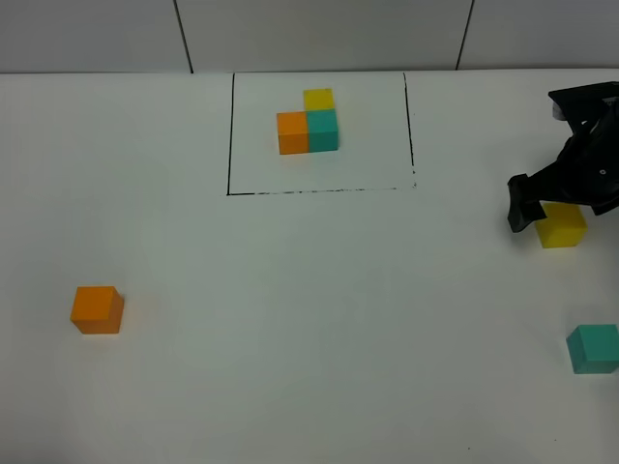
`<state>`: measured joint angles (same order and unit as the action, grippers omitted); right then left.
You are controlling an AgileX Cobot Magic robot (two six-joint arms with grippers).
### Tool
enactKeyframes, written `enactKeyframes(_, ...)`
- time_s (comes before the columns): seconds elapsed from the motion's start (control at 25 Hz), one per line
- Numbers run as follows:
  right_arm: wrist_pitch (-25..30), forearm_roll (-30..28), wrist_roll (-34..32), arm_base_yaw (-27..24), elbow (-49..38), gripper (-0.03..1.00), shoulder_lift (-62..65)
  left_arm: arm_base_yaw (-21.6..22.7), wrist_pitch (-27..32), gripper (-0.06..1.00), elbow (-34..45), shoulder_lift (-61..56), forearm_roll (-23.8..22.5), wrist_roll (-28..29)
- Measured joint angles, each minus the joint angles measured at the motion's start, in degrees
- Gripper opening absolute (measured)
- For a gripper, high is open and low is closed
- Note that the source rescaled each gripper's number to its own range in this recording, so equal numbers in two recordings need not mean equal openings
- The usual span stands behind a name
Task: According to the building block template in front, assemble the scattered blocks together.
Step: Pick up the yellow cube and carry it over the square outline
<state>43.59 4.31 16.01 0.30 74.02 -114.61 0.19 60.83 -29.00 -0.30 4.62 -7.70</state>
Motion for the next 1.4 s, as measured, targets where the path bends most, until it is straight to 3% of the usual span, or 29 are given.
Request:
enactKeyframes(0.36, -3.67, 0.69, 0.43, -0.65, 0.19, 0.99, -1.90, 0.00, 0.00, 0.39, 0.00, 0.00, 0.00, 0.00)
enactKeyframes(0.72, -3.87, 0.95, 1.50, -1.77, 0.24, 0.97, -1.97, 0.00, 0.00, 0.39, 0.00, 0.00, 0.00, 0.00)
enactKeyframes(1.12, -4.03, 0.87, 1.80, -1.98, 0.50, 0.88, -5.01, 0.00, 0.00, 0.39, 0.00, 0.00, 0.00, 0.00)
enactKeyframes(1.24, -4.17, 0.32, 1.80, -2.17, 0.60, 0.70, -5.13, 0.00, 0.00, 0.39, 0.00, 0.00, 0.00, 0.00)
enactKeyframes(1.28, -4.37, 0.25, 1.80, -2.30, 0.60, 0.59, -5.13, 0.00, 0.00, 0.39, 0.00, 0.00, 0.00, 0.00)
enactKeyframes(1.36, -4.34, -0.03, 1.86, -2.36, 0.60, 0.27, -5.21, 0.00, 0.00, 0.39, 0.00, 0.00, 0.00, 0.00)
enactKeyframes(1.4, -3.88, -0.12, 1.86, -2.36, 0.60, 0.04, -5.21, 0.00, 0.00, 0.39, 0.00, 0.00, 0.00, 0.00)
